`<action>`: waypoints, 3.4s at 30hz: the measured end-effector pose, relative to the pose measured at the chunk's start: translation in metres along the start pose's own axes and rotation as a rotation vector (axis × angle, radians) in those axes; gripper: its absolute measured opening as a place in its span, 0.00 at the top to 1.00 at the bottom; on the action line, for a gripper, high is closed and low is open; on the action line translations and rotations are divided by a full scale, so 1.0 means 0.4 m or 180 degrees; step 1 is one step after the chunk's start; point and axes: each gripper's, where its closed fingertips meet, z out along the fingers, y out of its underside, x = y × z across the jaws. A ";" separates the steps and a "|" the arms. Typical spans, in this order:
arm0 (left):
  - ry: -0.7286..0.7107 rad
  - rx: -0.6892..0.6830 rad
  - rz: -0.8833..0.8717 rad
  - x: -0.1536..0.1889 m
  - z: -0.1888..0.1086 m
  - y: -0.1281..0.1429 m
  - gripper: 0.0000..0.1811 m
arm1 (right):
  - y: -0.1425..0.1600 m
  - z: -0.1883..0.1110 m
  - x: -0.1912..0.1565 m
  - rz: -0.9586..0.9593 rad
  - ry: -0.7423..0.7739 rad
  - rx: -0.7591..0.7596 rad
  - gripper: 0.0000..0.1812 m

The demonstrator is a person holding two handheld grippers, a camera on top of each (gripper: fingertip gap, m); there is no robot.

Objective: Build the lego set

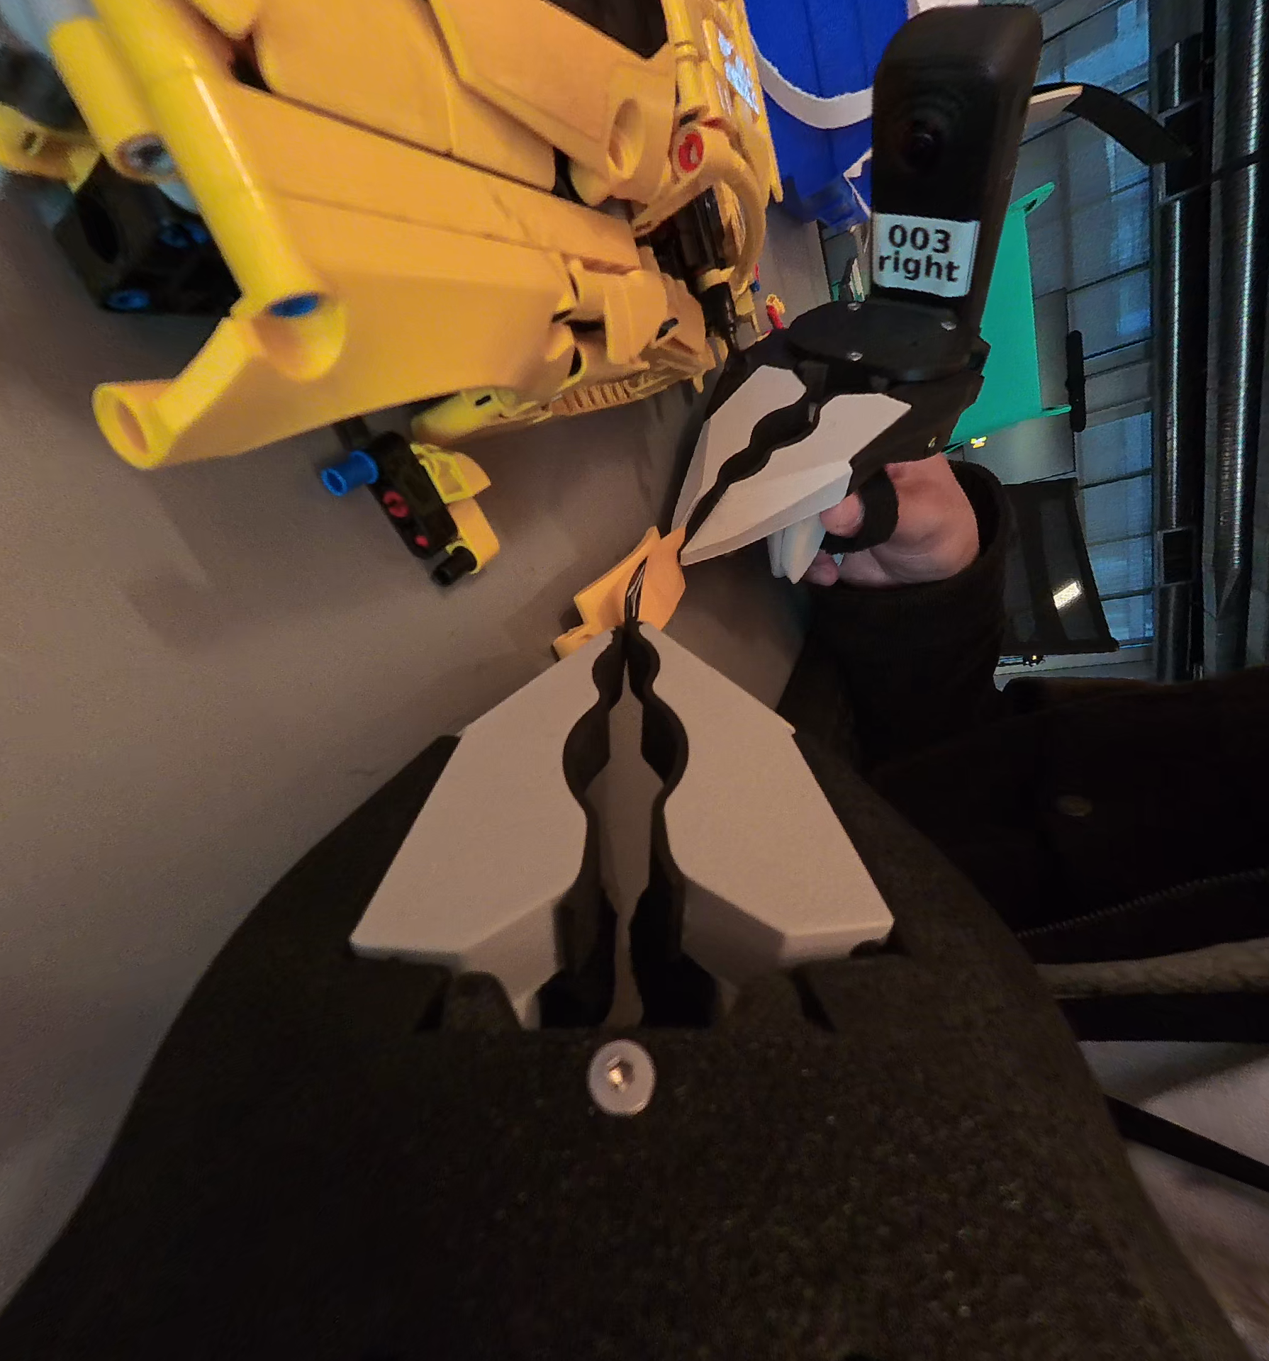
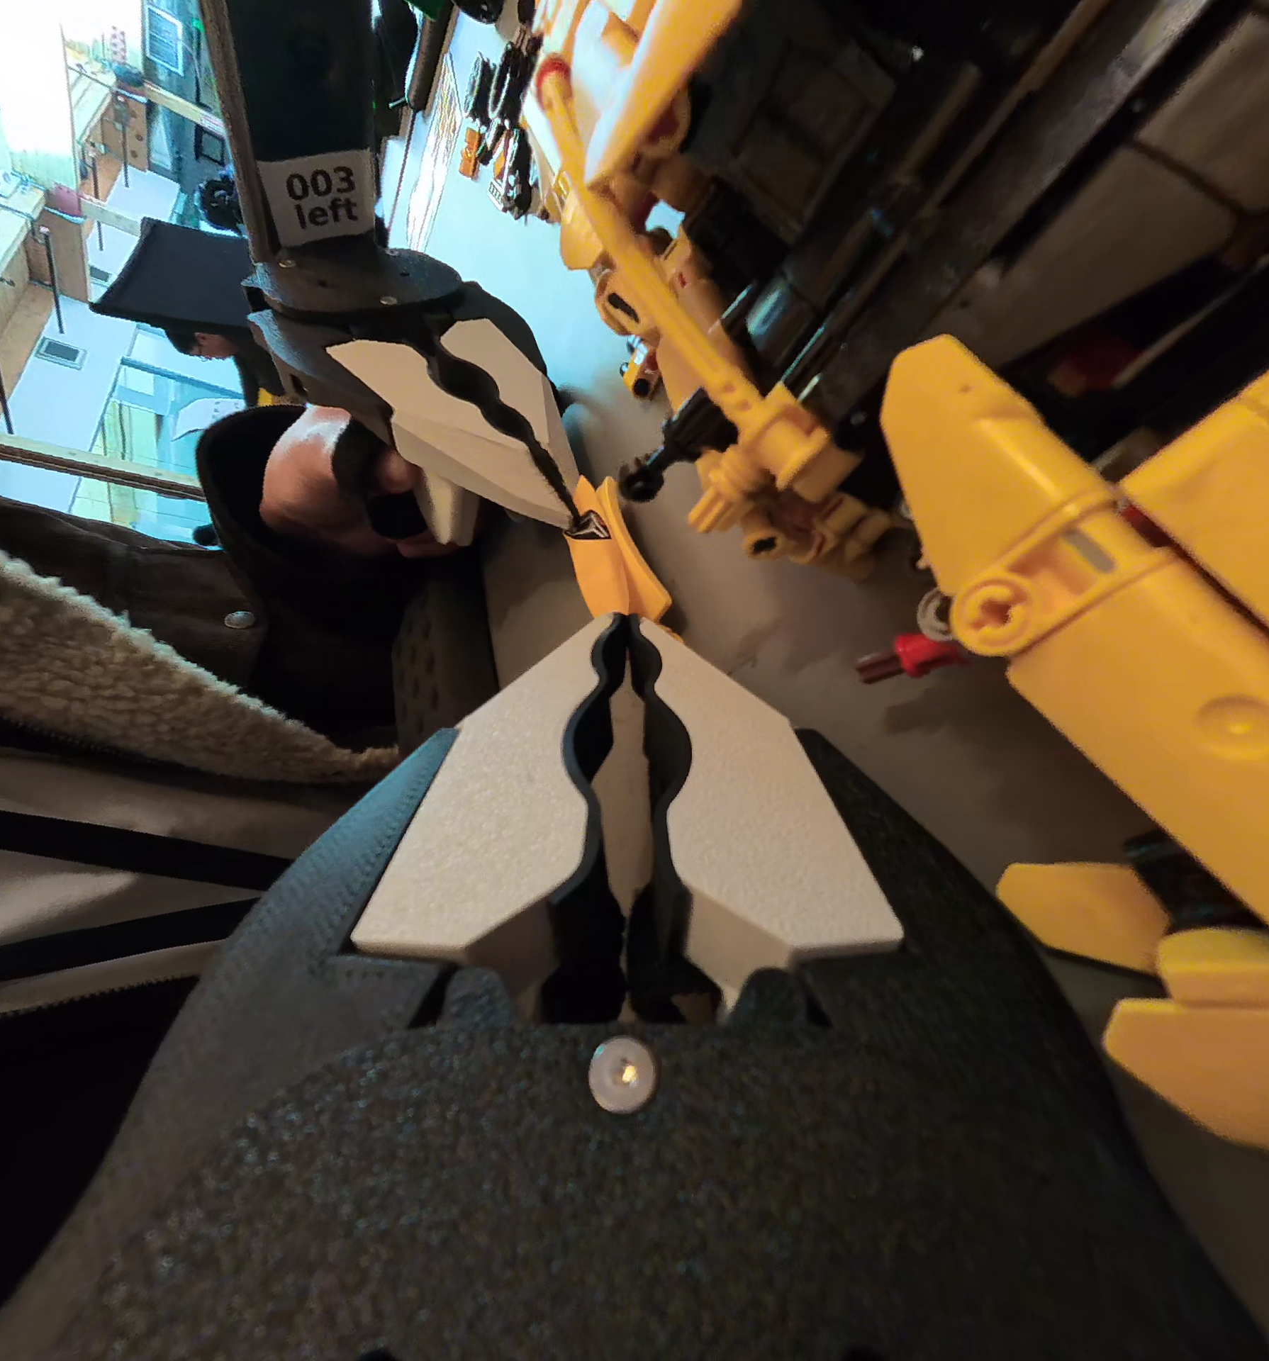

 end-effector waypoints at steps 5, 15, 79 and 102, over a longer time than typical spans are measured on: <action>0.0009 -0.0030 0.0006 0.002 0.002 0.003 1.00 | 0.000 -0.004 -0.001 -0.0143 0.0072 -0.0020 1.00; 0.0002 -0.0028 -0.0036 -0.003 0.002 0.002 1.00 | -0.005 -0.006 0.004 -0.0310 0.0135 -0.0014 0.99; 0.1656 0.0669 0.1119 0.255 -0.098 -0.023 0.70 | -0.014 -0.084 -0.249 -0.0437 -0.1905 0.0141 1.00; 0.1553 0.2359 0.0828 0.279 -0.085 -0.157 0.97 | -0.150 -0.056 -0.278 -0.0519 -0.1693 0.1528 1.00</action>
